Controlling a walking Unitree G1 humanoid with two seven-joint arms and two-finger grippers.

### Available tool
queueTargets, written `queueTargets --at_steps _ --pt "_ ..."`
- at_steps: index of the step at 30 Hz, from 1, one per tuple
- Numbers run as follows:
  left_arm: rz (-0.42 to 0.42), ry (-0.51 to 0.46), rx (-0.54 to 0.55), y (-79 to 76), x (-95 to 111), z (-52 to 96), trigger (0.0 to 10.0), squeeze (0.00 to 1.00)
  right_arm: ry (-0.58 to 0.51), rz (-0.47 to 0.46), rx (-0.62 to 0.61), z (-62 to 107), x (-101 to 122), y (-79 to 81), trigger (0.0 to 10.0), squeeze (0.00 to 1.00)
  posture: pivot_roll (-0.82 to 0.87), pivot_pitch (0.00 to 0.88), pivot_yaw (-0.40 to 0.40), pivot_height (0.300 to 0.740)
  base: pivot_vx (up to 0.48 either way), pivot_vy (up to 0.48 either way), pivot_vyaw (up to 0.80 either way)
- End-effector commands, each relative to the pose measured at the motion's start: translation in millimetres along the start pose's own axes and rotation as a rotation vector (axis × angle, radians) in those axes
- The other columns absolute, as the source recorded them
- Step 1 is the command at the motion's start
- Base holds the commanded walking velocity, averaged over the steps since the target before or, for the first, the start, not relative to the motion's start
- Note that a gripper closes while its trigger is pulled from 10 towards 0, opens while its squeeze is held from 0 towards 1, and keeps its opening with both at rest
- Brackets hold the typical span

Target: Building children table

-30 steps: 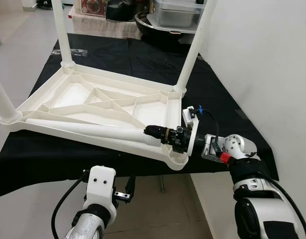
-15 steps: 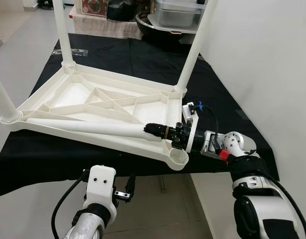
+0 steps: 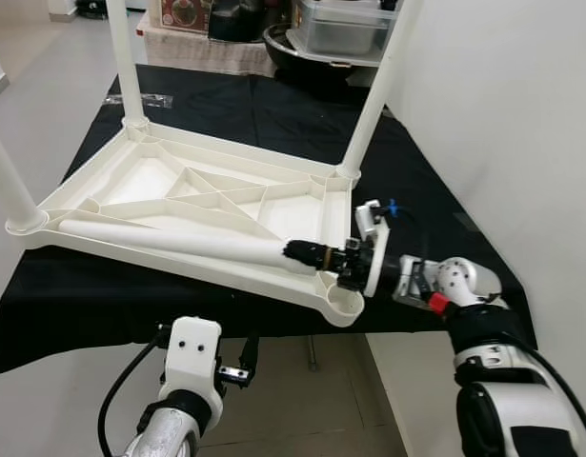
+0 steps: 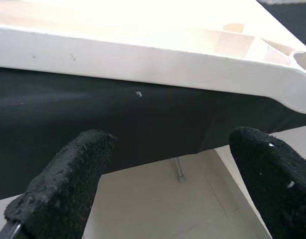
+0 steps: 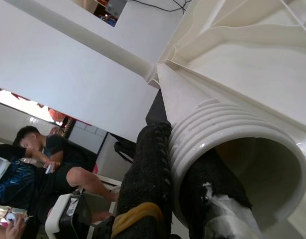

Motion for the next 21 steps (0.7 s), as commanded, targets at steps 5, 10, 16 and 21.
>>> queueTargets --at_steps 5,10,16,21 --pt "0.001 0.02 -0.006 1.6 -5 -1.3 10.0 0.0 -0.164 0.036 -0.019 28.3 31 -2.5 0.0 0.0 0.1 0.079 -0.172 0.74 0.0 0.0 0.0" --pt "0.011 0.009 -0.009 5.1 -2 -4.9 10.0 0.0 -0.25 0.052 -0.029 42.6 42 -2.2 0.0 0.0 0.11 0.069 -0.164 0.74 0.0 0.0 0.0" --pt "0.17 -0.098 -0.057 4.8 26 -16.1 10.0 1.0 -0.319 0.032 -0.017 48.0 41 -0.2 0.0 0.0 0.12 0.049 -0.149 0.74 0.0 0.0 0.0" --pt "0.39 -0.209 -0.132 2.9 66 -31.1 10.0 0.13 -0.361 0.01 0.016 51.5 35 3.6 0.0 0.0 0.12 0.036 -0.14 0.74 0.0 0.0 0.0"
Point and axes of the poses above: a point about 5 cm out from each wrist's last joint towards the gripper, its own z axis pointing back from the gripper into the wrist, its own x axis along the axis of the wrist's last joint, y = z × x, the point moved 3 cm from there along -z, pointing out of the wrist towards the gripper, and after that the axes turned 15 degrees about z, right-handed, at the moved point
